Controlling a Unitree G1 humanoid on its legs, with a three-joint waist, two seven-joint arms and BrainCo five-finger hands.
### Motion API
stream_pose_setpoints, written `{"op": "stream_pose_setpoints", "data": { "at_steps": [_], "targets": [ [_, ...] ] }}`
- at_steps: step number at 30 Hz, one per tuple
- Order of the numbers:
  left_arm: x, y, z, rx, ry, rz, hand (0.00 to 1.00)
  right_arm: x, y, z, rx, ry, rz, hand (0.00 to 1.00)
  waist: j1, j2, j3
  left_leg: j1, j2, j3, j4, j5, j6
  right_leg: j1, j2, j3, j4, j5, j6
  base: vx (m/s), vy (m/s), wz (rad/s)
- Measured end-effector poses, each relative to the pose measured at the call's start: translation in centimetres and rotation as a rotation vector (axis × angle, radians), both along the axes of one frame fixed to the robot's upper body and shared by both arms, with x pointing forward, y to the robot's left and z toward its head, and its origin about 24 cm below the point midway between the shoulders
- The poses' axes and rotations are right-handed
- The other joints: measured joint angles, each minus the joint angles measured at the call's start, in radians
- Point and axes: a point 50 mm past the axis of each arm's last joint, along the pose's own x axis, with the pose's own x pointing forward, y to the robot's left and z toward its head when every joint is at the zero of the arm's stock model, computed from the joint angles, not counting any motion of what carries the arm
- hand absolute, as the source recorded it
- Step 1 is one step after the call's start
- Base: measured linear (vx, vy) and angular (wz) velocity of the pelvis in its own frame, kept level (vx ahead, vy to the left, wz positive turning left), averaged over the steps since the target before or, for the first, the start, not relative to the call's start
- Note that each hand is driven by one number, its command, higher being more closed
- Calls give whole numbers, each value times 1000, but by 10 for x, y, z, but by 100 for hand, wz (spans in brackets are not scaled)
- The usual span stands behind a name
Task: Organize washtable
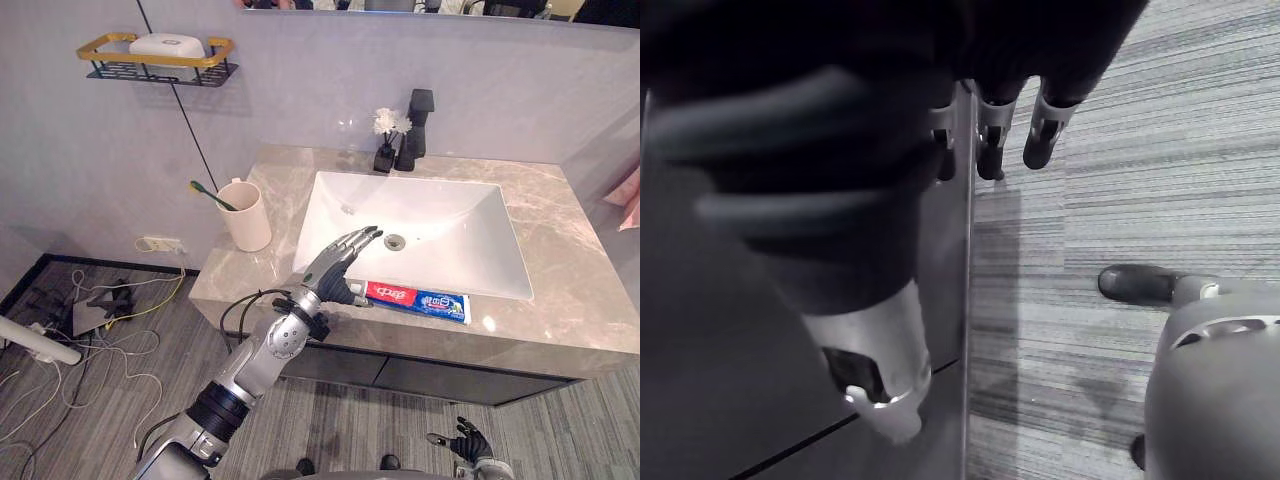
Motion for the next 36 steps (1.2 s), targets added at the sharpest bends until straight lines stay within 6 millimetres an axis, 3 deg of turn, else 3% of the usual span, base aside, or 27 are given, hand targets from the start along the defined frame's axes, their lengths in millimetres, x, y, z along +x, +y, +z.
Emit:
{"op": "stream_pose_setpoints", "data": {
  "at_steps": [15, 21, 22, 31, 36],
  "targets": [
    [4, -22, -10, 96, 2, -58, 0, 13, 0, 4, -13, -30, -10, 0, -9, 4, 31, 2, -5, 2, -2, 1, -1, 1, -5, -5, 0, 5, 7, -7, -1, 0],
    [11, -25, -4, 116, -27, -57, 0, 16, 0, 4, -13, -38, -7, 0, -26, 5, 49, 7, -5, 3, -9, 2, -2, 1, -5, -5, -1, 5, 7, -19, -3, 0],
    [12, -25, -3, 116, -29, -56, 100, 16, 0, 5, -13, -38, -7, 0, -30, 5, 49, 7, -5, 4, -10, 2, -2, 1, -5, -5, -1, 5, 7, 0, 0, 0],
    [21, -23, -16, 154, 32, -18, 100, 17, 0, 4, -12, -37, -7, 0, -40, 9, 59, 7, -5, 6, -12, 1, -3, 1, -5, -5, -1, 5, 7, 0, 0, 0],
    [28, -19, -8, 109, 26, 27, 100, 23, 1, 6, -13, -51, -4, 0, -55, 13, 69, 17, 0, 18, -23, 1, -3, 1, -1, -1, -1, 5, 7, -1, -3, -6]
  ]
}}
